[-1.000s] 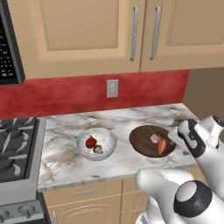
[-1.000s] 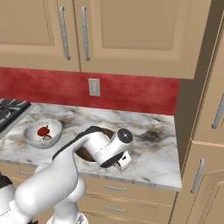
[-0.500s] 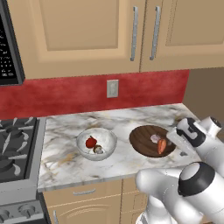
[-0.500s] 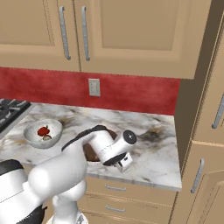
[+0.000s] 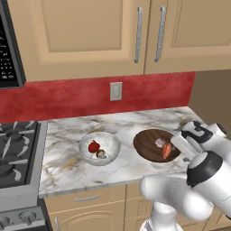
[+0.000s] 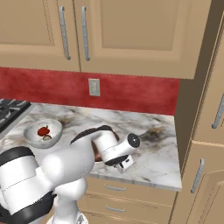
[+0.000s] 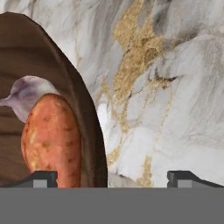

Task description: Place the bowl containing the sweet potato and garlic in the microwave. Close the microwave door and press the start button to microwave the meal.

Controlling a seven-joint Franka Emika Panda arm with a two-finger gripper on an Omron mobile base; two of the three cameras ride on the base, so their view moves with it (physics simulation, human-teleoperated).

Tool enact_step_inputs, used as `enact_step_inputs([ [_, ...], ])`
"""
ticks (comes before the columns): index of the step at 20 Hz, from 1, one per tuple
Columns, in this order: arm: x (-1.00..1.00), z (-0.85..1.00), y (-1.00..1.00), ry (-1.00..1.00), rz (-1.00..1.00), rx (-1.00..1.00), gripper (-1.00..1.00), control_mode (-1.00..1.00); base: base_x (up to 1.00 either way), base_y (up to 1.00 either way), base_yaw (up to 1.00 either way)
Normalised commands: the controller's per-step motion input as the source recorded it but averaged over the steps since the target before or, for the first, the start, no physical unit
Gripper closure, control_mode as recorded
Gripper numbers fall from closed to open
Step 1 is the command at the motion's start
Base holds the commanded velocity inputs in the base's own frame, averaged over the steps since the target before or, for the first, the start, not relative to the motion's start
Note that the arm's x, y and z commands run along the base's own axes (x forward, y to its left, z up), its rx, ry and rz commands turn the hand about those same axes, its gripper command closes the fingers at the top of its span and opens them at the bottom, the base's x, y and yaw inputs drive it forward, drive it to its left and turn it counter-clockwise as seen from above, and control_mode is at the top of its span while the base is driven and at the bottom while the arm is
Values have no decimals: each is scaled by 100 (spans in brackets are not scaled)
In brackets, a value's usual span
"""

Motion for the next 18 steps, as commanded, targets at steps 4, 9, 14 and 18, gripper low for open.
enact_step_inputs([
  [4,12,-12,0,0,0,1,100,-100,0,0,0],
  [9,11,-11,2,0,0,0,100,-100,0,0,0],
  [14,3,-2,1,0,0,0,100,-100,0,0,0],
  [18,-6,4,0,-8,0,2,100,-100,0,0,0],
])
